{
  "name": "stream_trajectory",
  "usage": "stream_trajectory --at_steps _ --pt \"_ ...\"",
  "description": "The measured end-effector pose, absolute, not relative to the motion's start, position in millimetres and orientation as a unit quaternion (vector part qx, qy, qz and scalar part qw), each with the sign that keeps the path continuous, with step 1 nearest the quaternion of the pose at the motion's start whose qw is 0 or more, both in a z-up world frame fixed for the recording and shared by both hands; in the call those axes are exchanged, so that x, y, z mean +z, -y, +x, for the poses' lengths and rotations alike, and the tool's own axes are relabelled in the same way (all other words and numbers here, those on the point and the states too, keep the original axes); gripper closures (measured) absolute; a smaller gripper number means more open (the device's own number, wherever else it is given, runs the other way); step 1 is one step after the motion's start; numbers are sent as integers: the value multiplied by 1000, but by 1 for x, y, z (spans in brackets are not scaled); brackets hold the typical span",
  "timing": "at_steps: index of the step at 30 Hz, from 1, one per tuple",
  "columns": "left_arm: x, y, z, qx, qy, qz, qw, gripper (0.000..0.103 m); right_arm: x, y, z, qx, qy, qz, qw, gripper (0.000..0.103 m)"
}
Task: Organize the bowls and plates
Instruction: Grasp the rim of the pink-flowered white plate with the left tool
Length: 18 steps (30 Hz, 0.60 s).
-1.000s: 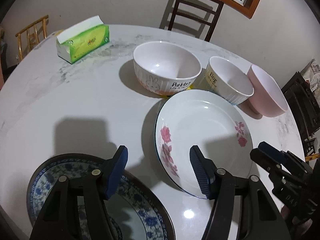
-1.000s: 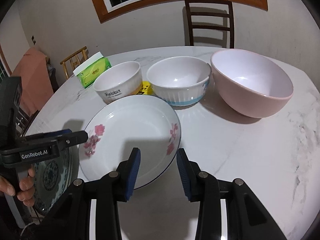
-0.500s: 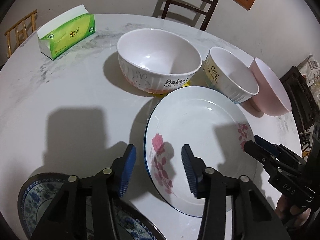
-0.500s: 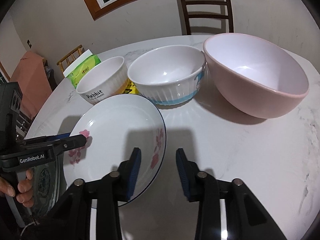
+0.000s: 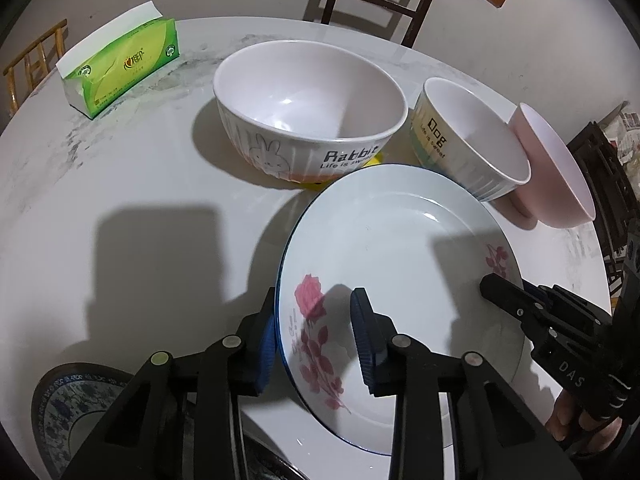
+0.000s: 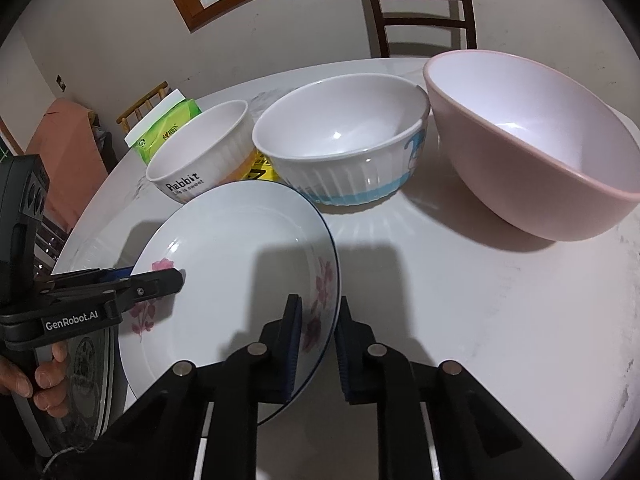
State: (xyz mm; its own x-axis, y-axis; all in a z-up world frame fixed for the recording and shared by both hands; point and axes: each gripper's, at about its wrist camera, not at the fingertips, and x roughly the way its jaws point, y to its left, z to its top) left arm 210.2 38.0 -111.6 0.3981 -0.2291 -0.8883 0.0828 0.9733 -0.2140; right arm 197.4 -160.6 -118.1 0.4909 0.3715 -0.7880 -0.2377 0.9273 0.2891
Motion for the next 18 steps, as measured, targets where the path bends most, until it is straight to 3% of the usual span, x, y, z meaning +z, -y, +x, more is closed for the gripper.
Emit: stream_trajectory --at_steps 18 --pt "-107 -24 196 -103 -537 -56 836 85 -118 173 181 151 -480 85 860 87"
